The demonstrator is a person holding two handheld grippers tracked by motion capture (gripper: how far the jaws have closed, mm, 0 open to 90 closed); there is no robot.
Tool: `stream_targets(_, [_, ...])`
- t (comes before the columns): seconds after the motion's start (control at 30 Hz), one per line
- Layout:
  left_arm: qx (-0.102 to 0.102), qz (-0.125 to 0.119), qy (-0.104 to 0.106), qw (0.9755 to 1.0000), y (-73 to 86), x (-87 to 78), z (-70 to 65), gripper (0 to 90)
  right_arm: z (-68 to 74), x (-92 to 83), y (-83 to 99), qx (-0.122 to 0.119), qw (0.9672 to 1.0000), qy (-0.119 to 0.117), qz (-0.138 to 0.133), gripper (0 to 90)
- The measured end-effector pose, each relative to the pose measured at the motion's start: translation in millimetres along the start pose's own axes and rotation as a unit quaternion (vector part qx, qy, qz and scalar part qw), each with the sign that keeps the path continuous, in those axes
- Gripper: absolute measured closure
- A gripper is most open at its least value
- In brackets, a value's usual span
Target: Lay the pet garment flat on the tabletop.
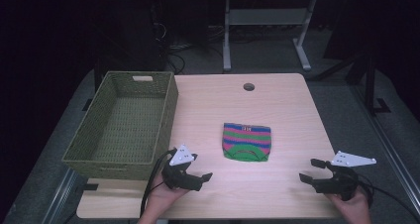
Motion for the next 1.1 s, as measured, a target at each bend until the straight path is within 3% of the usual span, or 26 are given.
stream_targets(0.2, [-0.003,-0.009,-0.006,0.9999,-1.8,-2.8,2.2,16.4,1.1,3.5,0.0,-0.006,1.0000,-0.003,0.005,20.7])
stream_targets(0.57, [0.003,0.000,-0.006,1.0000,0.8,-4.1,4.2,16.4,3.3,3.8,-1.4,-0.012,0.9999,0.000,0.004,20.8])
stream_targets(0.73, [-0.011,-0.007,0.011,0.9999,-1.4,-2.8,2.1,16.6,2.7,4.3,-3.2,-0.012,0.9999,0.001,0.001,20.3])
stream_targets(1.03, [-0.008,0.000,0.013,0.9999,-6.2,4.5,1.7,17.1,8.4,8.6,-15.6,-0.024,0.9997,-0.004,-0.008,19.1])
stream_targets(1.1, [-0.006,0.012,0.011,0.9999,-7.2,6.7,2.4,17.1,9.0,11.5,-17.4,-0.029,0.9996,-0.002,0.003,18.6])
Point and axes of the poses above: each handheld gripper's, and its own axes: x roughly forward along the jaws, y roughly out of its underside, z roughly to its left, the point moved 10 cm from there along x, roughly forward along the jaws, and after that the axes turned 10 degrees about y, right-handed, at the moved point
